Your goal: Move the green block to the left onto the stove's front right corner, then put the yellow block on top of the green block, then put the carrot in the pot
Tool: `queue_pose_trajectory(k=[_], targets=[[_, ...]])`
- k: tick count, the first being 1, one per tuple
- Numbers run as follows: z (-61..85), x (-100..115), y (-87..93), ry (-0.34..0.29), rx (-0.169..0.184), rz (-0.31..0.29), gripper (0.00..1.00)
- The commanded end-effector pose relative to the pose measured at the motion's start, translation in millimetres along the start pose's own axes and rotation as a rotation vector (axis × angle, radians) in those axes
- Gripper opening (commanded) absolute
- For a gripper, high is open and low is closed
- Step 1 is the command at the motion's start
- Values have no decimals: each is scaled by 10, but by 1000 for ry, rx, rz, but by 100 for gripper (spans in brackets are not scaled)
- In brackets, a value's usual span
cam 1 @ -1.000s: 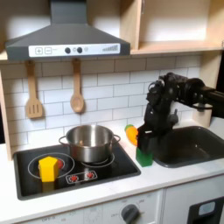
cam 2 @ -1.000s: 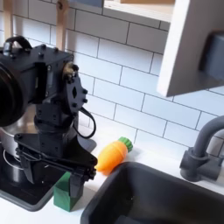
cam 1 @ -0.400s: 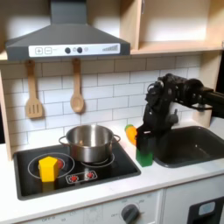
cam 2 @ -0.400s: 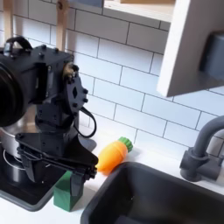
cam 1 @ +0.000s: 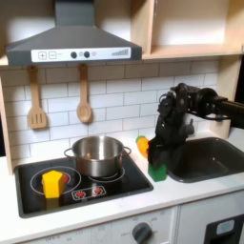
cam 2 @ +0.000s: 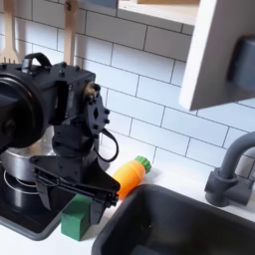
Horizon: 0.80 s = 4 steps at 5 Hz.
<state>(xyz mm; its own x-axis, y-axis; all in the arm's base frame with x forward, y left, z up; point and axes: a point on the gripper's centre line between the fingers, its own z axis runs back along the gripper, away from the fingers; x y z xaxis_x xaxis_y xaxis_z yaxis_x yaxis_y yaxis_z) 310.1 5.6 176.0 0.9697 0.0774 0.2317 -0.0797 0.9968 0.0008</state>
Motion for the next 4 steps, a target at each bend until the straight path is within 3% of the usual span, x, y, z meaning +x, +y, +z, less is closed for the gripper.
queue_pose_trajectory(k=[1, 4], targets=[[-127, 86, -5, 15, 6, 9, 100], [-245, 116, 23, 37, 22, 2, 100]])
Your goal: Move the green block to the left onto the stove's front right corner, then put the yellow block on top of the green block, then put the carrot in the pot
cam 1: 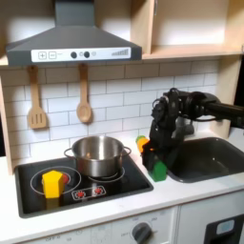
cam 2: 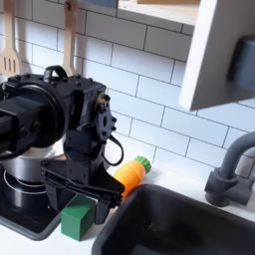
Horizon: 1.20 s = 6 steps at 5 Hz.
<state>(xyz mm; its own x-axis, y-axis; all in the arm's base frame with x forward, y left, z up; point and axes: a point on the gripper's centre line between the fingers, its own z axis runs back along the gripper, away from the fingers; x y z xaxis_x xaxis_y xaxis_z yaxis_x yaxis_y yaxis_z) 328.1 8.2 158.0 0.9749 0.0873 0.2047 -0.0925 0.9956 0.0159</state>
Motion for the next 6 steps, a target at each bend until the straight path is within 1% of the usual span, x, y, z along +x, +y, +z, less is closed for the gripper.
queue_pose_trajectory(k=[1, 3, 4, 5, 6], targets=[[-5, -40, 14, 5, 0, -1, 100], [-15, -47, -5, 10, -5, -19, 100], [-33, -77, -12, 19, 4, -23, 30], [-34, -76, 5, 17, 4, -17, 0], [-18, -54, 3, 10, 3, -11, 0]])
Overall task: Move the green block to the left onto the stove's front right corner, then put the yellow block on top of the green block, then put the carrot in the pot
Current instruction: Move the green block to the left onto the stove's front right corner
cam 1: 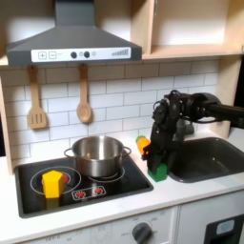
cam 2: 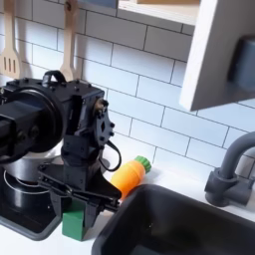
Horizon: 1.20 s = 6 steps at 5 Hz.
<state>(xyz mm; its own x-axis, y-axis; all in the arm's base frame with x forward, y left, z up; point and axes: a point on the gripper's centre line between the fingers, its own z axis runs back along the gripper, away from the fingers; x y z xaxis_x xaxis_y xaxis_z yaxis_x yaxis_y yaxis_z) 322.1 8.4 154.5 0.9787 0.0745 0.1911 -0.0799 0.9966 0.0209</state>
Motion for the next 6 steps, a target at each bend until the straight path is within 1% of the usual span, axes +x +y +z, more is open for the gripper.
queue_pose_trajectory(k=[1, 3, 4, 5, 6], targets=[[9, 2, 24, 0, 2, 6, 0], [43, 12, 60, 8, -20, 1, 0], [49, 12, 122, 16, -31, 24, 0], [78, 32, 146, 6, -32, 19, 0], [68, 51, 170, 4, -27, 10, 0]])
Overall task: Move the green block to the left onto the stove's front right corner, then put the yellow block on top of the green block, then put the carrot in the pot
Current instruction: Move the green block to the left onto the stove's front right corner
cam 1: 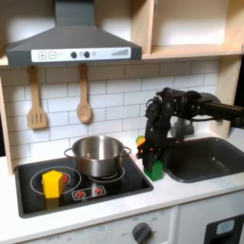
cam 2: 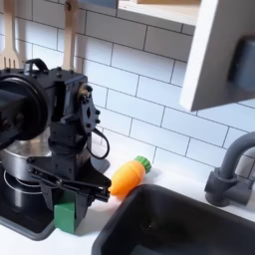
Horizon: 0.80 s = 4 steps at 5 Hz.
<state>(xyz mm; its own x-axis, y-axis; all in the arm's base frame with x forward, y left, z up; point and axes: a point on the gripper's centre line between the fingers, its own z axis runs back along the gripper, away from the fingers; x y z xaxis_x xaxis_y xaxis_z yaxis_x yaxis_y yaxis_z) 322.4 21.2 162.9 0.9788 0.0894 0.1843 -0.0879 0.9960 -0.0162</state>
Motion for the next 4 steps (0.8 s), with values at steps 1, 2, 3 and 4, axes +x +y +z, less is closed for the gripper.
queue_pose_trajectory(k=[1, 2, 3, 4], targets=[[-10, 37, 62, -9, 11, -10, 0], [32, 61, 85, -27, 17, -20, 0], [32, 63, 113, -32, 24, -41, 0], [26, 55, 167, -33, 34, -54, 0]])
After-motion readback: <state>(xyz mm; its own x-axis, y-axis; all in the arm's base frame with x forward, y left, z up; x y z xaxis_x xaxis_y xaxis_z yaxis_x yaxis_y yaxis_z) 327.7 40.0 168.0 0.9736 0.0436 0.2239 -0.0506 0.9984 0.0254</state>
